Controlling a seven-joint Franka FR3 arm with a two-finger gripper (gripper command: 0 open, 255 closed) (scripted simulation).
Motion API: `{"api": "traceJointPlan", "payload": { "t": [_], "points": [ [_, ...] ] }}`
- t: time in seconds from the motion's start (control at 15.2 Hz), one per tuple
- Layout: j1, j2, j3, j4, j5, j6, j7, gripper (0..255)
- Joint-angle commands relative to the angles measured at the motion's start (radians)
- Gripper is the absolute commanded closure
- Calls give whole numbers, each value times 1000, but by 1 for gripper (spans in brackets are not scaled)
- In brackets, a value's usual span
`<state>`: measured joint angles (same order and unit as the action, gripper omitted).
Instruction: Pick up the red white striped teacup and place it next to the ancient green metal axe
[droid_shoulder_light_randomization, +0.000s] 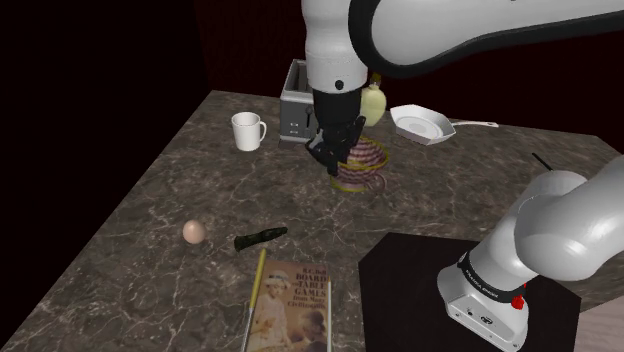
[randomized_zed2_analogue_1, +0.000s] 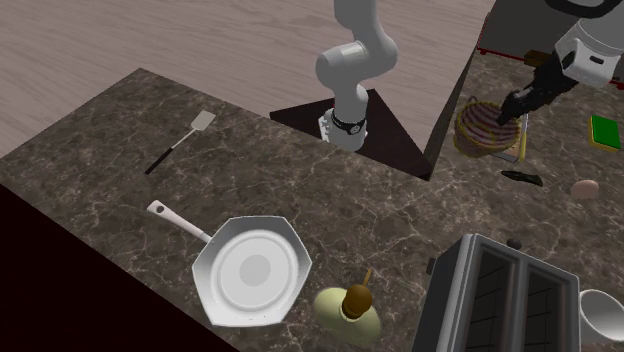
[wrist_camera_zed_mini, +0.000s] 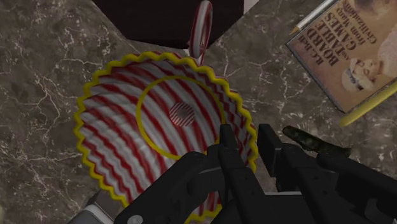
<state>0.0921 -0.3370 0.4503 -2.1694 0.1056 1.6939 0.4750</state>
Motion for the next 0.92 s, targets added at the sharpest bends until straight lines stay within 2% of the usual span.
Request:
{"api": "traceJointPlan", "payload": {
  "t": [0.0, 0.26, 0.53, 0.86],
  "points": [
    [10, 48, 37, 50, -2, -3, 55, 255],
    [28, 175, 112, 173, -31, -7, 170, 255],
    [60, 324, 178, 316, -91, -23, 293, 255],
    [146, 537, 229, 534, -201, -72, 447, 255]
  ]
}}
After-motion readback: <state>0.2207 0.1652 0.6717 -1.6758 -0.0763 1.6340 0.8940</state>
